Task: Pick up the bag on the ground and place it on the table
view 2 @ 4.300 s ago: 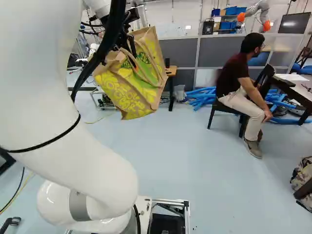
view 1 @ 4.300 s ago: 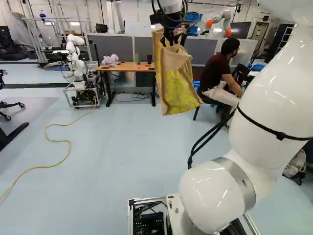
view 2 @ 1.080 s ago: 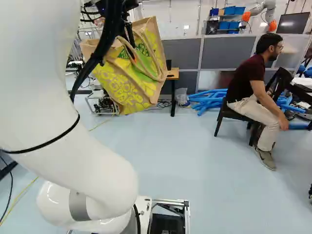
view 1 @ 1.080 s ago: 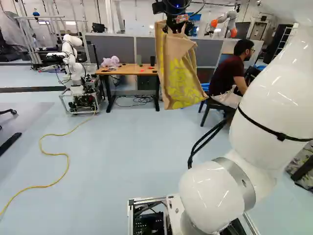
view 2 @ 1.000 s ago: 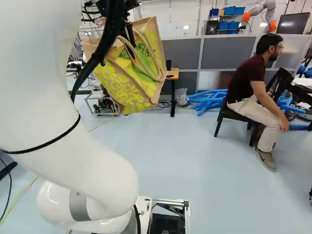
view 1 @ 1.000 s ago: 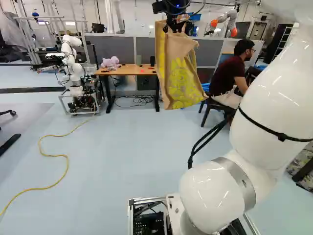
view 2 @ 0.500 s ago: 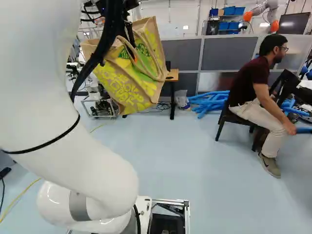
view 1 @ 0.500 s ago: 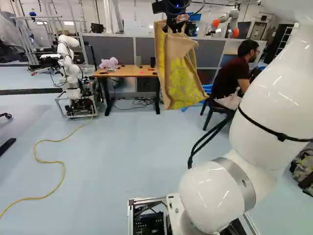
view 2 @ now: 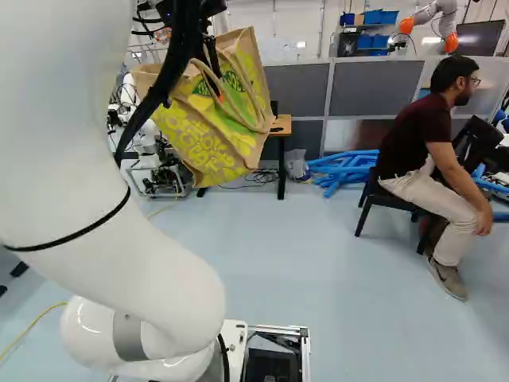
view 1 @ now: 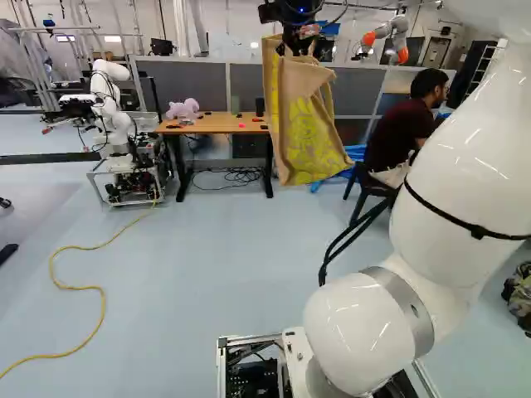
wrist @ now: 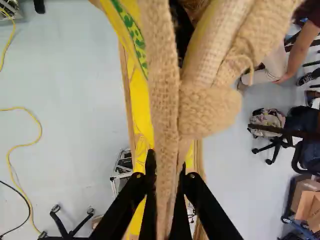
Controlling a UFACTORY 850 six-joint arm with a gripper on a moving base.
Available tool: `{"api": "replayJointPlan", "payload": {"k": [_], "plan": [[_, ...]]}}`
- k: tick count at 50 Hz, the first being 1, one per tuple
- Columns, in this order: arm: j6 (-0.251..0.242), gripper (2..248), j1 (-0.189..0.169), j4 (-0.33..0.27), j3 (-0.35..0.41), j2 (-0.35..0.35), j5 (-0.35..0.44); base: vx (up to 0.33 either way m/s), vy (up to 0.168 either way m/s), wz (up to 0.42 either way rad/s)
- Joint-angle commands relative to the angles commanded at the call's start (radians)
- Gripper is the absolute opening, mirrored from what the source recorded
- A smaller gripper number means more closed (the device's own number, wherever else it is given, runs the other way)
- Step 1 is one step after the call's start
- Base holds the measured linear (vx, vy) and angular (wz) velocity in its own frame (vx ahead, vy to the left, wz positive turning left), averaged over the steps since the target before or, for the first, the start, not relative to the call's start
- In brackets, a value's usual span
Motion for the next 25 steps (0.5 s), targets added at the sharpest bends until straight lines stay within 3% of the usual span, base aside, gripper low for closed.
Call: {"api": "replayJointPlan", "payload": {"k": [25], "plan": [[0.000,22,0.000,0.000,0.000,0.000,0.000,0.185,0.059,-0.021]]}}
